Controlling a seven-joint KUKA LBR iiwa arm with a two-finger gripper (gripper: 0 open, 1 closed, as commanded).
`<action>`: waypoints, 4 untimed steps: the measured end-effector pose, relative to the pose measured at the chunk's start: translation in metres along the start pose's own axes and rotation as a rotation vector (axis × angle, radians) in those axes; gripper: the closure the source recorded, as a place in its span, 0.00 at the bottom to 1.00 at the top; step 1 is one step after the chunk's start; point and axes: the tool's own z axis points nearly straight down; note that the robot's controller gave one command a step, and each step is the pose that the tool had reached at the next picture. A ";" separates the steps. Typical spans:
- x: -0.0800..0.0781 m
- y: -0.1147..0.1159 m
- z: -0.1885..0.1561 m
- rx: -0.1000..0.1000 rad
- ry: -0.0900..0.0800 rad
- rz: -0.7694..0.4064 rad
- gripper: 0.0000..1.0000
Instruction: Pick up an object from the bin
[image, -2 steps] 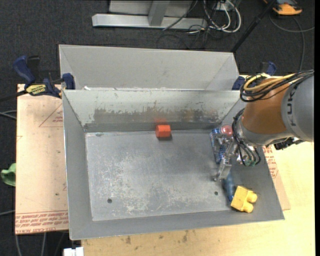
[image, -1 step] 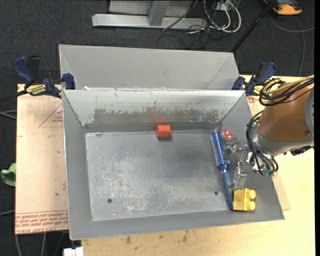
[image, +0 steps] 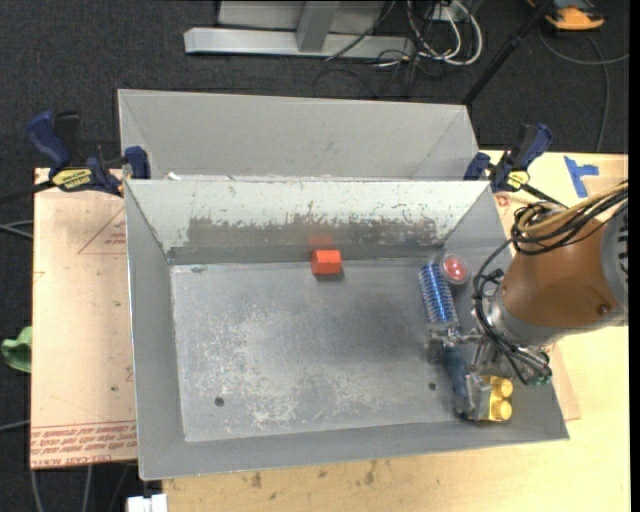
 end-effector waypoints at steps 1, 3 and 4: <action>-0.004 0.004 -0.007 -0.009 0.005 -0.274 0.00; -0.071 0.002 0.003 0.000 -0.006 -0.874 0.00; -0.067 -0.009 0.003 0.013 0.004 -0.871 1.00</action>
Offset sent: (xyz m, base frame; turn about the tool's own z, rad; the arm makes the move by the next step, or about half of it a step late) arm -0.0038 -0.0166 0.0060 -0.3292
